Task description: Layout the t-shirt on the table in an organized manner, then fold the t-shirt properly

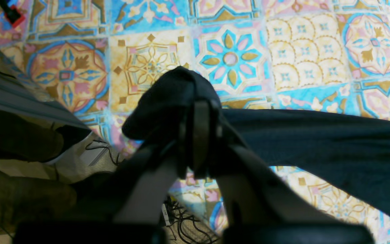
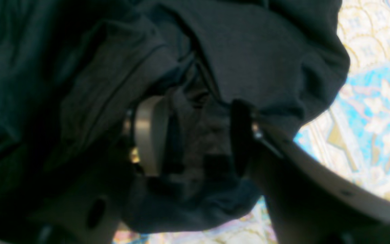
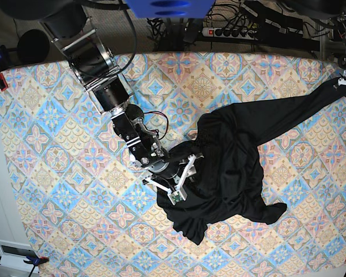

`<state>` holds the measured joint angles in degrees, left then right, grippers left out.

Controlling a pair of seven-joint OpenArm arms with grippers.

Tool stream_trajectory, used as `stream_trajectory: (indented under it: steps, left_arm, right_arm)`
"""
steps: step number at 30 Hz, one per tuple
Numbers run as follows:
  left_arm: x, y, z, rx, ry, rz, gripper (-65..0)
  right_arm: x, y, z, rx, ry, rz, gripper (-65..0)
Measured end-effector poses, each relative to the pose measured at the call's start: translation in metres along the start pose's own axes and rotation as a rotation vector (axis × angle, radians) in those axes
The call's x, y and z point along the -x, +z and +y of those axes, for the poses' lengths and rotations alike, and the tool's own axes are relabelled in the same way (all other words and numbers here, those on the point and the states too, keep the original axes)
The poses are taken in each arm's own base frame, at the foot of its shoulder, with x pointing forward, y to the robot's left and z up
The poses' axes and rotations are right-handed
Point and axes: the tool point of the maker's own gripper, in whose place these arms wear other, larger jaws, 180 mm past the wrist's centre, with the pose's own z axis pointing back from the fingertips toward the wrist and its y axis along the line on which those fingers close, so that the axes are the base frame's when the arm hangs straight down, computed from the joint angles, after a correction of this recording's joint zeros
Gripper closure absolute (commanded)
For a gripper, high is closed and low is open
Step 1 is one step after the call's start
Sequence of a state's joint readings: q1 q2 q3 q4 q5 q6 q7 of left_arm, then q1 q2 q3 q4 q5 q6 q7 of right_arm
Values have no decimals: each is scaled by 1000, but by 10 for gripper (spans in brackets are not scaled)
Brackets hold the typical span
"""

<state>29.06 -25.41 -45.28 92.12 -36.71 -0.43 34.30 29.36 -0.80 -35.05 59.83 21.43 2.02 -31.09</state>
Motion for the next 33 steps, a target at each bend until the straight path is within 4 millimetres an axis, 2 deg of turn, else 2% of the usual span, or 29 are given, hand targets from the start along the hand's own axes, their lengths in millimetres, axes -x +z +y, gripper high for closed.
stream_trajectory:
  steps: [4,5,9,12,18,22,26,29,33]
  left_arm:
    - [0,0,0,0,0,0,0]
    - [0,0,0,0,1,0,0]
    - [0,0,0,-1,1,1,0]
    - [0,0,0,0,2,1,0]
    - [9,0,-1,-1,19,13,0]
    - [9,0,-1,-1,20,12,0]
    - [10,0,-1,-1,20,14,0]
    - [9,0,-1,-1,18,12,0]
    - [9,0,0,-2,18,12,0]
  right_arm:
    - [13,-5,34,-71,74,33,-360]
    - [19,-7,37,-76,76,49,-358]
    - [34,-11,22,-43,65,82,-354]
    - [39,-11,11,-18,65,77,-354]
    - [32,-12,22,-41,67,59,-354]
    - [34,-11,18,-33,68,65,-354]
    - [38,-11,24,-43,61,61,-353]
    - [52,-11,30,-53,53,72,-319]
    - [51,-11,33,-82,70,81,-232]
